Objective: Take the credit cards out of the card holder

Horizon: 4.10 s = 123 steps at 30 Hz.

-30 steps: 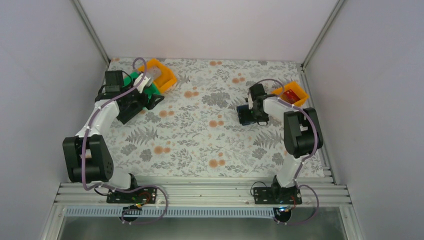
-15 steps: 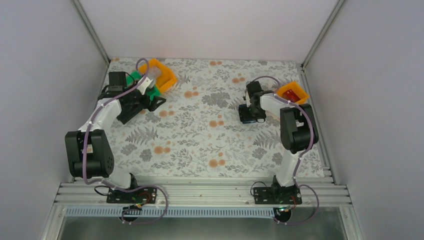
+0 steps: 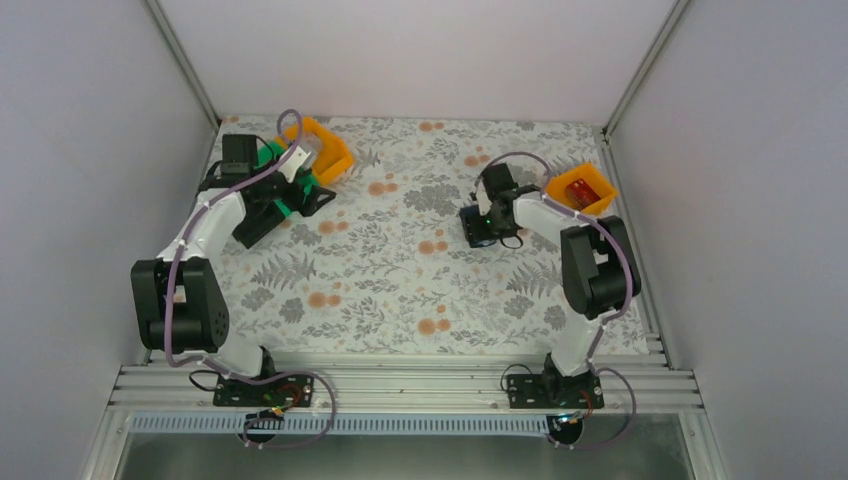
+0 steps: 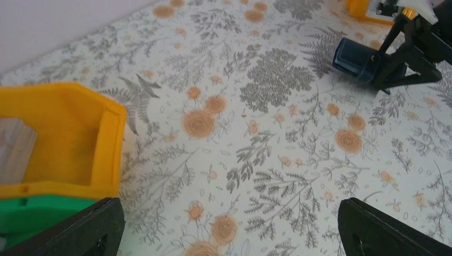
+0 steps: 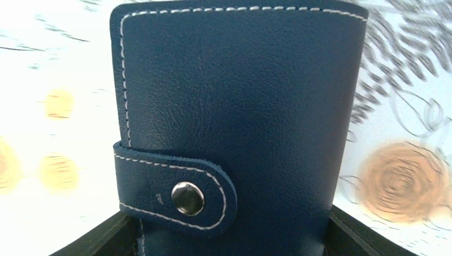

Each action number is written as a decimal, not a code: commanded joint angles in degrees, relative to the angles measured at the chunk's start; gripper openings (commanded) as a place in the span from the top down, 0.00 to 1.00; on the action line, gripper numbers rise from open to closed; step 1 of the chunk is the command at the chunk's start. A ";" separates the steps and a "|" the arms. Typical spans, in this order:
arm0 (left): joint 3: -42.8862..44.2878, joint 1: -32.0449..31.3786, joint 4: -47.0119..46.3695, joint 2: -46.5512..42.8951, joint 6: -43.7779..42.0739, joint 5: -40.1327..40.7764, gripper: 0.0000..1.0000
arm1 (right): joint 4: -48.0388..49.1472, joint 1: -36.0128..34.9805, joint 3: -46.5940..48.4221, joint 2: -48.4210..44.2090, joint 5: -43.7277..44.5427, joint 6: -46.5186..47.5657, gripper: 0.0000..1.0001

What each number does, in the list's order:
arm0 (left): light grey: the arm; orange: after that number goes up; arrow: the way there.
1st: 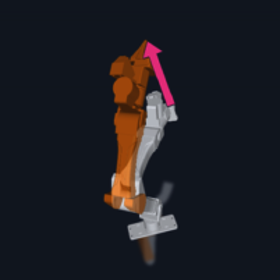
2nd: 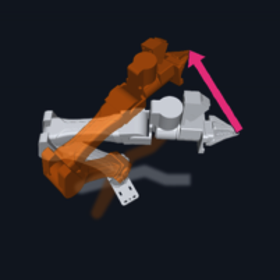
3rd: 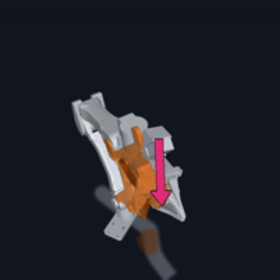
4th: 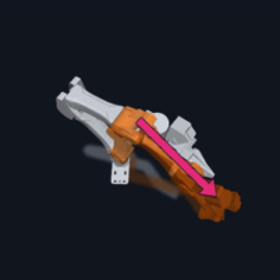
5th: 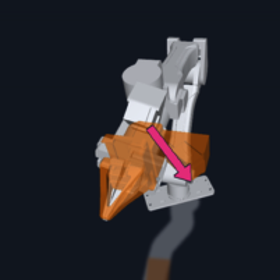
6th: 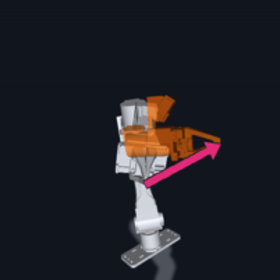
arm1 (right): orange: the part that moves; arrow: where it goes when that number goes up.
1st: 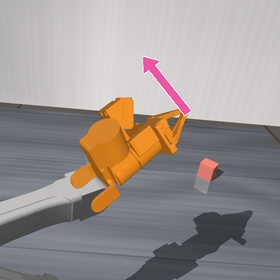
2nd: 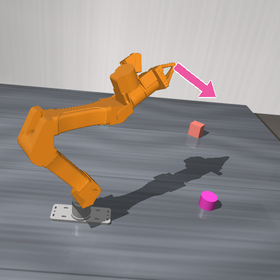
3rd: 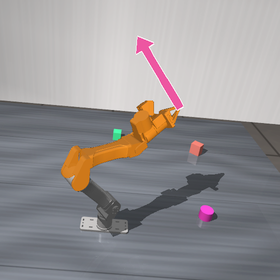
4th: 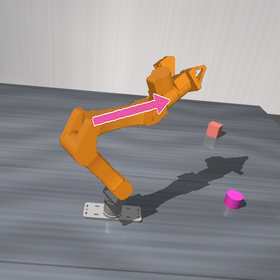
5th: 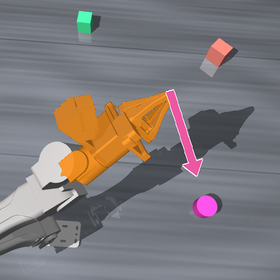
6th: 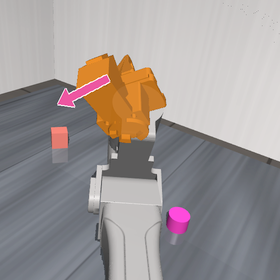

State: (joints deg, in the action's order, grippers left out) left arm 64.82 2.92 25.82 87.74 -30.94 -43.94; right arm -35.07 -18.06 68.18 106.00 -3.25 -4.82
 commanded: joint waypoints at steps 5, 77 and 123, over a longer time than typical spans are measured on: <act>12.55 -5.21 7.84 2.02 6.62 -0.81 0.00 | 15.83 -8.76 -0.91 -12.32 -10.88 -2.15 0.37; 14.99 -17.58 17.14 2.00 7.78 -21.64 0.98 | 31.61 -30.21 -2.12 -23.23 3.18 15.89 0.17; 23.50 -24.04 36.34 -4.97 -13.60 -20.02 0.98 | 28.93 -11.99 -1.44 -32.51 -50.19 1.72 0.09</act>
State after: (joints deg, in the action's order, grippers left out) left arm 86.15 -20.43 61.89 83.83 -42.50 -61.91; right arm -5.06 -29.91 64.75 72.03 -52.18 -2.98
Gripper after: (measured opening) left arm 0.122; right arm 0.919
